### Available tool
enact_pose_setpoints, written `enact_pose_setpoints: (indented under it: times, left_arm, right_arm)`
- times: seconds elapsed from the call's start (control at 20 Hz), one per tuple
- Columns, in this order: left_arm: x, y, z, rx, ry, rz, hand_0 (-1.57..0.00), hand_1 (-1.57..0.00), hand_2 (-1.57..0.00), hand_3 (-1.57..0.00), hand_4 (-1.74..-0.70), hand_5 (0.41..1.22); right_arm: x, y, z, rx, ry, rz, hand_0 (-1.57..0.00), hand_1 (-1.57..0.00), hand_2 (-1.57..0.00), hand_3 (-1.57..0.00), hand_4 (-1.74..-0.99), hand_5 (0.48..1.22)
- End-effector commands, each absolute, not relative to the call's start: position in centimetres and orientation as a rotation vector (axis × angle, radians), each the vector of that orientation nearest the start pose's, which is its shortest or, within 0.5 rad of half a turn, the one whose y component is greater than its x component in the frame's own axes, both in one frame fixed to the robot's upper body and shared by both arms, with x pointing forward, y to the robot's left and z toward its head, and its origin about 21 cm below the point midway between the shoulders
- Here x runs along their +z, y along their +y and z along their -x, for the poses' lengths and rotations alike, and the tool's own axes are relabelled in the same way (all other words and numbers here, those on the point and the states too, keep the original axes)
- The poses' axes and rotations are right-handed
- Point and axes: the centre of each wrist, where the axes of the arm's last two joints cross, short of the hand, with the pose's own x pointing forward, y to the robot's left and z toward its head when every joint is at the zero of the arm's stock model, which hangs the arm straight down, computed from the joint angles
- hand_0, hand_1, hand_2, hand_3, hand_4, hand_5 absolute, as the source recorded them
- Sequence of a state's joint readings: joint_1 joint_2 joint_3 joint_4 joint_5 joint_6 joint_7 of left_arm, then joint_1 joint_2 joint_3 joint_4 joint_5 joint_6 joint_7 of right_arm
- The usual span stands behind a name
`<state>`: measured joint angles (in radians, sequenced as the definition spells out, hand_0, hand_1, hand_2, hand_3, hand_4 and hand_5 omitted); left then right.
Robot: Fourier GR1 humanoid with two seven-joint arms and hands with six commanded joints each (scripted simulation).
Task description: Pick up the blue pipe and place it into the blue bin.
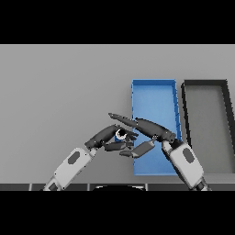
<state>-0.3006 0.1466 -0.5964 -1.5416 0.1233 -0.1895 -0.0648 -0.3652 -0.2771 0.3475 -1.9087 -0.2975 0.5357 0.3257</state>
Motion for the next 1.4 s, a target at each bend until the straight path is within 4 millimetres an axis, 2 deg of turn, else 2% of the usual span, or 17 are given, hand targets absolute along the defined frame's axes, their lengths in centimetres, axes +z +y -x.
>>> enact_pose_setpoints:
  times: [0.0,0.15,0.25,0.3,0.35,0.4,0.45,0.5,0.55,0.6,0.65,0.75,0.9,1.1,1.15,1.25,1.35]
  left_arm:
    - [4.2,9.8,-25.7,-0.804,-1.663,0.641,-1.57,-1.57,-1.57,-1.54,-1.74,1.221]
    - [4.4,10.0,-26.0,-0.831,-1.668,0.590,-1.57,-1.57,-1.57,-1.54,-1.74,1.221]
    - [4.5,10.2,-26.3,-0.815,-1.650,0.621,-1.57,-1.57,-1.57,-1.48,-1.74,1.221]
    - [4.6,10.3,-26.2,-0.848,-1.669,0.596,-1.39,-1.33,-1.32,-1.29,-1.74,1.221]
    - [4.6,10.2,-26.4,-0.945,-1.595,0.528,-1.18,-1.08,-1.06,-1.03,-1.68,1.221]
    - [4.9,10.2,-26.5,-0.998,-1.548,0.497,-0.99,-0.88,-0.85,-0.82,-1.55,1.221]
    - [4.9,10.5,-26.4,-1.001,-1.538,0.471,-0.82,-0.71,-0.68,-0.66,-1.48,1.221]
    - [4.9,10.3,-26.5,-0.970,-1.549,0.471,-0.78,-0.71,-0.69,-0.58,-1.53,1.221]
    - [4.8,10.2,-26.6,-0.952,-1.578,0.461,-0.94,-0.88,-0.86,-0.78,-1.57,1.221]
    - [4.7,10.2,-26.6,-0.923,-1.586,0.486,-1.06,-1.02,-0.97,-0.94,-1.61,1.221]
    - [4.4,10.1,-26.2,-0.904,-1.589,0.514,-1.16,-1.13,-1.05,-1.07,-1.63,1.221]
    - [4.3,10.1,-26.1,-0.848,-1.601,0.557,-1.31,-1.29,-1.19,-1.25,-1.67,1.221]
    - [4.4,9.9,-26.3,-0.822,-1.606,0.588,-1.44,-1.43,-1.35,-1.41,-1.71,1.221]
    - [4.5,10.5,-26.5,-0.798,-1.612,0.591,-1.52,-1.51,-1.39,-1.50,-1.73,1.221]
    - [4.8,10.7,-26.3,-0.812,-1.626,0.577,-1.43,-1.35,-1.22,-1.33,-1.65,1.221]
    - [4.8,10.7,-26.8,-0.917,-1.654,0.529,-0.93,-0.87,-0.78,-0.85,-1.41,1.221]
    - [4.5,11.0,-26.7,-1.018,-1.654,0.526,-0.59,-0.55,-0.50,-0.55,-1.22,1.221]
  right_arm:
    - [15.8,-15.2,-26.4,1.122,-1.649,-0.620,0.00,0.00,0.00,0.00,-1.225,0.529]
    - [15.8,-13.4,-27.4,1.141,-1.631,-0.635,0.00,0.00,0.00,0.00,-1.218,0.508]
    - [16.5,-12.7,-28.1,1.157,-1.638,-0.670,-0.05,-0.08,-0.10,-0.05,-1.245,0.506]
    - [16.6,-12.4,-28.2,1.183,-1.624,-0.680,-0.18,-0.22,-0.24,-0.16,-1.294,0.509]
    - [16.7,-11.6,-28.4,1.212,-1.604,-0.677,-0.35,-0.38,-0.38,-0.30,-1.335,0.507]
    - [16.7,-11.2,-28.7,1.230,-1.598,-0.672,-0.53,-0.53,-0.53,-0.44,-1.362,0.508]
    - [16.6,-10.9,-28.8,1.244,-1.598,-0.686,-0.72,-0.70,-0.74,-0.63,-1.430,0.522]
    - [16.4,-10.6,-29.0,1.241,-1.607,-0.730,-0.89,-0.87,-0.91,-0.77,-1.486,0.550]
    - [16.3,-10.4,-29.0,1.235,-1.595,-0.788,-1.02,-1.01,-1.04,-0.87,-1.530,0.606]
    - [16.1,-10.2,-28.8,1.220,-1.583,-0.831,-1.13,-1.12,-1.14,-0.96,-1.562,0.666]
    - [16.0,-10.7,-28.8,1.209,-1.564,-0.849,-1.22,-1.21,-1.23,-1.08,-1.526,0.728]
    - [15.4,-10.5,-28.6,1.174,-1.585,-0.895,-1.35,-1.34,-1.35,-1.26,-1.469,0.905]
    - [15.7,-10.6,-28.6,1.226,-1.680,-0.851,-1.46,-1.45,-1.46,-1.41,-1.447,1.059]
    - [15.6,-10.2,-28.2,1.217,-1.683,-0.859,-1.52,-1.52,-1.53,-1.51,-1.475,1.155]
    - [15.7,-10.3,-28.5,1.183,-1.695,-0.881,-1.53,-1.53,-1.53,-1.52,-1.480,1.168]
    - [15.8,-10.3,-28.6,1.158,-1.662,-0.890,-1.55,-1.55,-1.55,-1.54,-1.487,1.187]
    - [15.8,-10.5,-28.2,1.177,-1.632,-0.877,-1.56,-1.56,-1.56,-1.55,-1.490,1.199]
